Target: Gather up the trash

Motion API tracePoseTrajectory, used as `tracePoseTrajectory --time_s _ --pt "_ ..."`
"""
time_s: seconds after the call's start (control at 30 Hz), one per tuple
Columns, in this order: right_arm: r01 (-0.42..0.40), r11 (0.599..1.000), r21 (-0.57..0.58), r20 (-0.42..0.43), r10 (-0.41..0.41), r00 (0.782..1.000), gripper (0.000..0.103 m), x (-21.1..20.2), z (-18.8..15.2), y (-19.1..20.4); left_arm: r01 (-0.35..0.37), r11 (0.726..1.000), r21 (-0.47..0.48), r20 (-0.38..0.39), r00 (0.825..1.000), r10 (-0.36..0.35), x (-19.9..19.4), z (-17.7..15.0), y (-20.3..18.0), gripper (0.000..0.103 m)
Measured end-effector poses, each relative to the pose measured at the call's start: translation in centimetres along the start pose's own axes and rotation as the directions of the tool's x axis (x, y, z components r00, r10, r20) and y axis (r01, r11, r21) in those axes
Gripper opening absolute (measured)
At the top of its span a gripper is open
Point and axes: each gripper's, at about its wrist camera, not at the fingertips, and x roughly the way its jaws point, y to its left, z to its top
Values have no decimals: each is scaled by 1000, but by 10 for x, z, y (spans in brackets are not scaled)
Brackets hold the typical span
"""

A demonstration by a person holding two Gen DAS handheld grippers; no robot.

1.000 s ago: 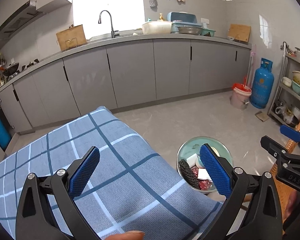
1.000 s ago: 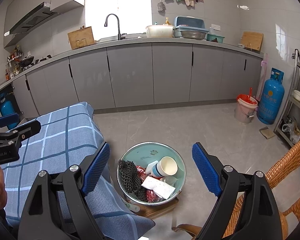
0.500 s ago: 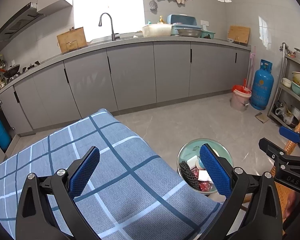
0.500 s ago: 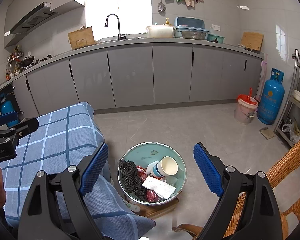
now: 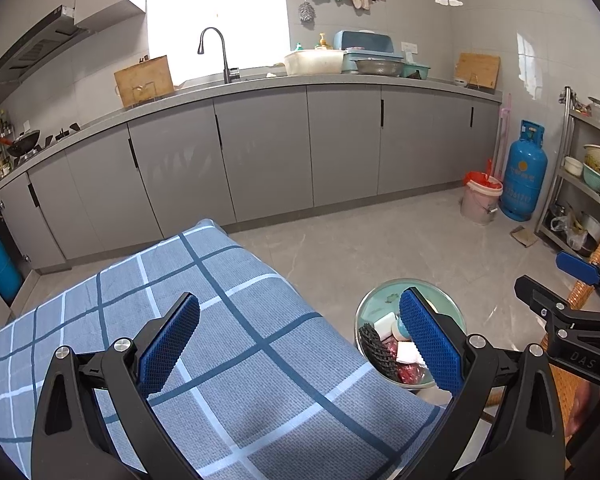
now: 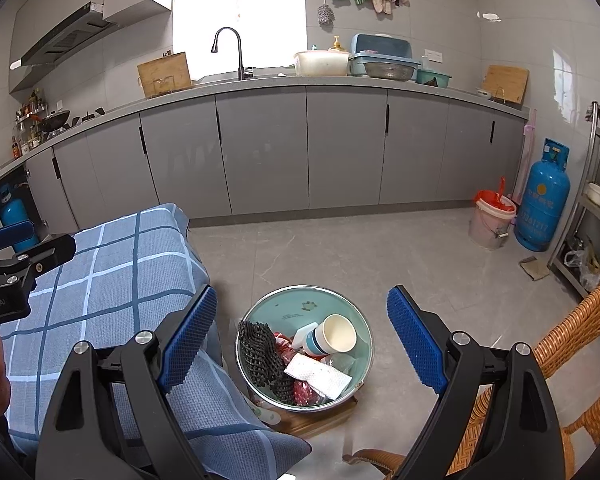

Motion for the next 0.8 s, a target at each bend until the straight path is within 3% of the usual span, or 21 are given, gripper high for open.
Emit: tracePoseTrajectory --time_s 0.8 --pt "-13 1000 -4 -3 13 1000 87 4 3 2 -12 1000 -4 -7 1000 12 3 1 4 99"
